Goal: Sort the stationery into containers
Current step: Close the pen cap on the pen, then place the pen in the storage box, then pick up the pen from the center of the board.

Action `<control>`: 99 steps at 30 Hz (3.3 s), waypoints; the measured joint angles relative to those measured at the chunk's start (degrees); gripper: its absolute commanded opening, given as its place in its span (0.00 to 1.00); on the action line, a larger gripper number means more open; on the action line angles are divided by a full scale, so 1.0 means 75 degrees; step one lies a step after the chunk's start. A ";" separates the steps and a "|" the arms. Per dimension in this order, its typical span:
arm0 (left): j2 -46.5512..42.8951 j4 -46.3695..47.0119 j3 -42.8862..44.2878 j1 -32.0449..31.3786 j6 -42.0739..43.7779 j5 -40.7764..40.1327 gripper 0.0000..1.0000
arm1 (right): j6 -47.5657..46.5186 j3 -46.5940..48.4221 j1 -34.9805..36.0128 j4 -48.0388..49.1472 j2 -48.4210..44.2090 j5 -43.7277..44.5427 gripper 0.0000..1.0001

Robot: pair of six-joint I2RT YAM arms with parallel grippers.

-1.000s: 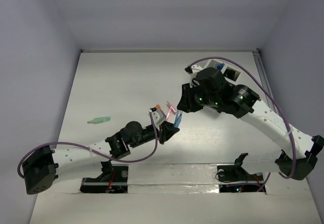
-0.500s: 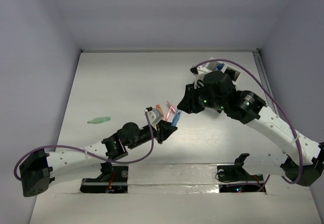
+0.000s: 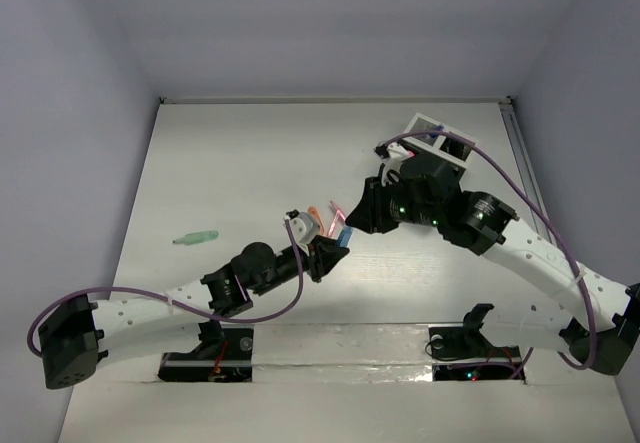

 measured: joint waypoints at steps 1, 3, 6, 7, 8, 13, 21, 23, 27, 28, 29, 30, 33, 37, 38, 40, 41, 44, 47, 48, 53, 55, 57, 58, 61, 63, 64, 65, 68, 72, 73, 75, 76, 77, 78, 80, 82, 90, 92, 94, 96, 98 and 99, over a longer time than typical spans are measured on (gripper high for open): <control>0.0000 0.0000 0.0000 0.0000 0.0000 -0.0017 0.00 | 0.0050 -0.0128 0.0000 0.0108 -0.0050 -0.0044 0.03; 0.0003 -0.0009 0.0000 -0.0003 0.0017 -0.0035 0.00 | 0.0160 -0.0356 0.0000 0.0315 -0.0146 -0.0140 0.03; 0.0003 -0.0029 0.0000 -0.0003 0.0035 -0.0085 0.00 | 0.0312 -0.0653 -0.0003 0.0621 -0.0318 -0.0259 0.02; 0.0003 -0.0029 0.0000 -0.0003 0.0047 -0.0093 0.00 | 0.0370 -0.0743 -0.0003 0.0723 -0.0385 -0.0312 0.01; 0.0003 -0.0029 0.0000 -0.0015 0.0052 -0.0114 0.00 | 0.0411 -0.0831 -0.0003 0.0819 -0.0437 -0.0338 0.00; 0.0009 -0.0192 0.0000 -0.0035 0.0082 -0.0210 0.00 | 0.0560 -0.1282 -0.0041 0.1279 -0.0577 -0.0431 0.00; 0.0009 -0.0775 0.0154 -0.0038 0.0286 -0.0254 0.00 | 0.0629 -0.1556 0.0082 0.1507 -0.0586 -0.0315 0.00; 0.0009 -0.0982 0.0245 -0.0038 0.0341 -0.0280 0.00 | 0.0632 -0.1626 0.0134 0.1606 -0.0595 -0.0248 0.00; 0.0047 -0.1405 0.0414 -0.0029 0.0431 -0.0323 0.00 | 0.0659 -0.1877 0.0248 0.1932 -0.0606 -0.0117 0.00; 0.0076 -0.1518 0.0452 -0.0029 0.0458 -0.0335 0.00 | 0.0664 -0.1953 0.0289 0.2022 -0.0597 -0.0079 0.00; 0.0125 -0.1635 0.0487 -0.0017 0.0484 -0.0335 0.00 | 0.0685 -0.2049 0.0335 0.2130 -0.0592 -0.0023 0.00; 0.0178 -0.1751 0.0530 0.0000 0.0504 -0.0335 0.00 | 0.0714 -0.2177 0.0376 0.2247 -0.0580 0.0044 0.00; 0.0329 -0.2142 0.0664 0.0102 0.0577 -0.0297 0.00 | 0.0807 -0.2483 0.0490 0.2608 -0.0542 0.0242 0.00; 0.0364 -0.2591 0.0860 0.0399 0.0662 -0.0079 0.00 | 0.0997 -0.2844 0.0539 0.3177 -0.0554 0.0446 0.00; 0.0364 -0.2664 0.0915 0.0490 0.0659 0.0020 0.00 | 0.1046 -0.2900 0.0542 0.3299 -0.0580 0.0525 0.00; 0.0364 -0.2716 0.1011 0.0627 0.0656 0.0157 0.00 | 0.1148 -0.2990 0.0560 0.3509 -0.0697 0.0726 0.00; 0.0364 -0.2713 0.1052 0.0662 0.0644 0.0213 0.00 | 0.1186 -0.2999 0.0568 0.3547 -0.0761 0.0828 0.00; 0.0370 -0.2483 0.1122 0.0711 0.0519 0.0367 0.07 | 0.1300 -0.2973 0.0664 0.3605 -0.0953 0.1332 0.00; 0.0376 -0.2008 0.1122 0.0772 0.0306 0.0487 0.38 | 0.1311 -0.2786 0.0743 0.3669 -0.0982 0.1964 0.00; 0.0376 -0.1682 0.1122 0.0775 0.0230 0.0522 0.46 | 0.1285 -0.2707 0.0731 0.3663 -0.0921 0.2162 0.00; 0.0216 -0.0691 0.1078 0.0842 -0.0105 0.0498 0.66 | 0.0994 -0.2057 0.0303 0.3803 -0.0358 0.2699 0.00; -0.0061 -0.0423 0.0857 0.0842 -0.0221 0.0530 0.69 | 0.0761 -0.1664 -0.0052 0.3876 -0.0157 0.3034 0.00; -0.0443 -0.0315 0.0548 0.0833 -0.0318 0.0606 0.73 | 0.0519 -0.1294 -0.0507 0.4074 -0.0023 0.3410 0.00; -0.0597 -0.0286 0.0423 0.0833 -0.0353 0.0621 0.99 | 0.0402 -0.1154 -0.0758 0.4164 0.0012 0.3567 0.00; -0.0973 -0.0297 0.0111 0.0833 -0.0420 0.0583 0.99 | 0.0096 -0.0947 -0.1378 0.4249 0.0023 0.4019 0.00; -0.1137 -0.0289 -0.0038 0.0833 -0.0417 0.0522 0.99 | -0.0181 -0.0962 -0.1760 0.4176 0.0017 0.4424 0.00; -0.1180 -0.0265 -0.0096 0.0833 -0.0414 0.0490 0.99 | -0.0323 -0.1008 -0.1929 0.4144 0.0015 0.4637 0.00; -0.1195 -0.0245 -0.0149 0.0833 -0.0411 0.0458 0.99 | -0.0463 -0.1105 -0.2165 0.4135 0.0000 0.4826 0.00; -0.1122 -0.0149 -0.0286 0.0833 -0.0382 0.0358 0.99 | -0.0801 -0.1425 -0.2801 0.4010 -0.0041 0.5147 0.00; -0.1075 -0.0108 -0.0525 0.0833 -0.0329 0.0076 0.99 | -0.1096 -0.1693 -0.3620 0.3800 -0.0032 0.5319 0.00; -0.1084 -0.0105 -0.0586 0.0833 -0.0318 0.0000 0.99 | -0.1142 -0.1731 -0.3748 0.3783 -0.0032 0.5342 0.00; -0.1128 -0.0108 -0.0705 0.0833 -0.0291 -0.0195 0.99 | -0.1221 -0.1795 -0.3923 0.3780 -0.0012 0.5368 0.00; -0.1166 -0.0114 -0.0766 0.0833 -0.0289 -0.0315 0.99 | -0.1241 -0.1848 -0.3975 0.3783 0.0003 0.5368 0.00; -0.1201 -0.0114 -0.0816 0.0833 -0.0286 -0.0434 0.99 | -0.1253 -0.1915 -0.4054 0.3797 0.0023 0.5365 0.00; -0.1221 -0.0117 -0.0842 0.0833 -0.0286 -0.0562 0.99 | -0.1262 -0.2008 -0.4106 0.3803 0.0067 0.5330 0.00; -0.1236 -0.0131 -0.0854 0.0833 -0.0289 -0.0801 0.99 | -0.1259 -0.2174 -0.4229 0.3794 0.0198 0.5237 0.00; -0.1236 -0.0131 -0.0854 0.0833 -0.0291 -0.1003 0.99 | -0.1259 -0.2247 -0.4307 0.3794 0.0449 0.5170 0.00; -0.1163 -0.0169 -0.0854 0.0833 -0.0306 -0.1440 0.99 | -0.1207 -0.2439 -0.4348 0.3771 0.0918 0.4954 0.89; -0.1072 -0.0169 -0.0854 0.0833 -0.0321 -0.1492 0.99 | -0.1279 -0.2422 -0.4348 0.3756 0.0903 0.4843 0.95; -0.0988 -0.0172 -0.0854 0.0836 -0.0356 -0.1545 0.99 | -0.1300 -0.2346 -0.4348 0.3657 0.0874 0.4587 0.94; -0.0935 -0.0172 -0.0854 0.0866 -0.0388 -0.1568 0.99 | -0.1317 -0.2282 -0.4307 0.3576 0.0769 0.4191 0.83; -0.0901 -0.0169 -0.0854 0.0956 -0.0431 -0.1556 0.99 | -0.1303 -0.2279 -0.4083 0.3555 0.0609 0.3841 0.68; -0.0886 -0.0172 -0.0854 0.1043 -0.0466 -0.1545 0.99 | -0.1306 -0.2279 -0.3853 0.3552 0.0542 0.3663 0.39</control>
